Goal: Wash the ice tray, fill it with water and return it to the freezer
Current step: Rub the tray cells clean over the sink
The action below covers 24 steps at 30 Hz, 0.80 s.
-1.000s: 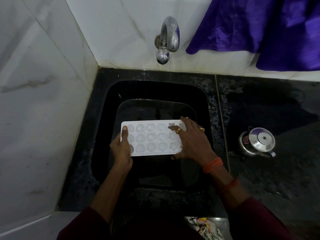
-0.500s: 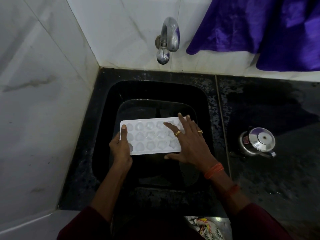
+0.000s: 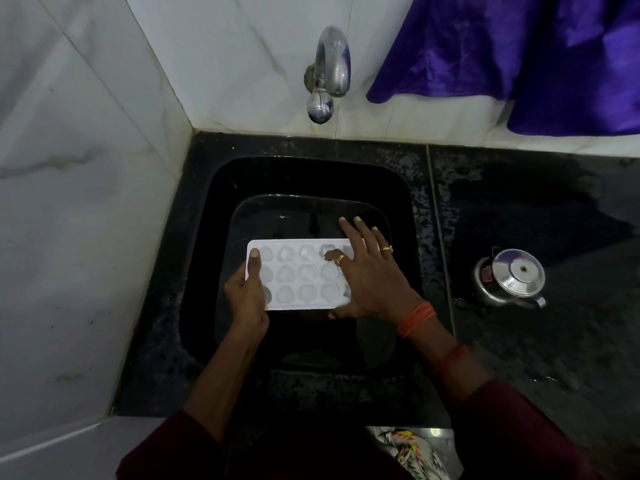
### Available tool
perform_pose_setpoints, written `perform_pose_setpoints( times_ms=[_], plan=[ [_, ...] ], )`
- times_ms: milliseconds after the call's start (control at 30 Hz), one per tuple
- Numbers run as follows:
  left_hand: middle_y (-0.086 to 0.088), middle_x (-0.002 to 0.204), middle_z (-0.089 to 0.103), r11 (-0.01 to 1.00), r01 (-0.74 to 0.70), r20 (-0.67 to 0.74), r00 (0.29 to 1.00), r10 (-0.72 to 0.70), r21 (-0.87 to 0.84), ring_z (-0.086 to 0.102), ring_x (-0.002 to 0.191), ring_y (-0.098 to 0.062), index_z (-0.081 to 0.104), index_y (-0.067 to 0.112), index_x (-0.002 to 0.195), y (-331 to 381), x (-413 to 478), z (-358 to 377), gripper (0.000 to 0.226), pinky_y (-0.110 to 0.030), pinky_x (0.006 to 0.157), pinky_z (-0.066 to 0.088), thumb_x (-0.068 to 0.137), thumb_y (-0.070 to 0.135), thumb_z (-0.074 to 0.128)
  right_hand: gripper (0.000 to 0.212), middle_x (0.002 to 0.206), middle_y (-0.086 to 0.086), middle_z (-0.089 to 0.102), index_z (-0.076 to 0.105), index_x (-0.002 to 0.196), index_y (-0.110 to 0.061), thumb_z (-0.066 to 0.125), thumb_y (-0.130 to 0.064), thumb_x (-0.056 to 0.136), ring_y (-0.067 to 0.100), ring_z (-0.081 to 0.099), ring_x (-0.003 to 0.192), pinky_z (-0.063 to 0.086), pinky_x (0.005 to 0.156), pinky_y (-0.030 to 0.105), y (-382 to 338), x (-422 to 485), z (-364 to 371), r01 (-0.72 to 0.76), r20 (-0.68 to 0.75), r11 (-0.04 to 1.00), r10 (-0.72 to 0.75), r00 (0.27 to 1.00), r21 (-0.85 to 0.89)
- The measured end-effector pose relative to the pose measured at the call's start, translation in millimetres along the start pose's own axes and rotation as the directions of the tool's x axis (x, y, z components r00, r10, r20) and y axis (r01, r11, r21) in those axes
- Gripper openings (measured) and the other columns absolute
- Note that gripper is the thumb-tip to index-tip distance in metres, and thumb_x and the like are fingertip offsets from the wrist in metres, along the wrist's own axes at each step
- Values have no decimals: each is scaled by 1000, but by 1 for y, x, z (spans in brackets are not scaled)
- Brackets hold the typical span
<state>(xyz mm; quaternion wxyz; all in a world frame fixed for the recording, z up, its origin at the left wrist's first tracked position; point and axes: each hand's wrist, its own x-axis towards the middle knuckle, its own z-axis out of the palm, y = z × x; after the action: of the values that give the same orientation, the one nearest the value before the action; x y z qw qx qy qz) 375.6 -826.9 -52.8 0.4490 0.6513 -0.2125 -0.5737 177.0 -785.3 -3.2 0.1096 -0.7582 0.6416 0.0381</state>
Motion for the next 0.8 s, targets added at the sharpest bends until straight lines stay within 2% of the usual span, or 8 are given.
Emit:
perform_pose_setpoints(
  times_ms=[167,433,633,800],
  plan=[
    [-2,91,76,1000,-18,15,1000,18,3,74,87,-23,74,19,90,0,-1,0,25,-35,70,61,94,42,65,113,164,19,0,41,143,-27,73,-80,48,39,-2,151,1,121,57,1,1,3,-7,-9,999,7,1000,-33],
    [-4,94,76,999,-40,9,999,40,-9,73,91,-25,75,19,91,2,0,1,23,-38,77,61,94,41,66,107,163,22,4,43,141,-30,66,-85,52,40,10,150,6,120,59,1,0,6,3,-90,999,-7,996,-45],
    [-9,101,76,1000,-23,4,1000,23,-9,74,95,-28,75,14,99,0,-2,4,30,-46,84,60,93,42,66,114,163,22,6,45,140,-28,68,-86,45,43,10,149,6,120,61,4,3,5,5,-39,996,-8,999,-93],
    [-10,102,76,1000,-10,8,1000,10,1,73,96,-29,75,16,98,-4,-1,3,29,-51,87,59,93,43,67,118,163,21,3,47,137,-25,66,-90,40,41,5,151,4,120,60,3,5,0,10,-20,992,-12,1000,-126]
  ],
)
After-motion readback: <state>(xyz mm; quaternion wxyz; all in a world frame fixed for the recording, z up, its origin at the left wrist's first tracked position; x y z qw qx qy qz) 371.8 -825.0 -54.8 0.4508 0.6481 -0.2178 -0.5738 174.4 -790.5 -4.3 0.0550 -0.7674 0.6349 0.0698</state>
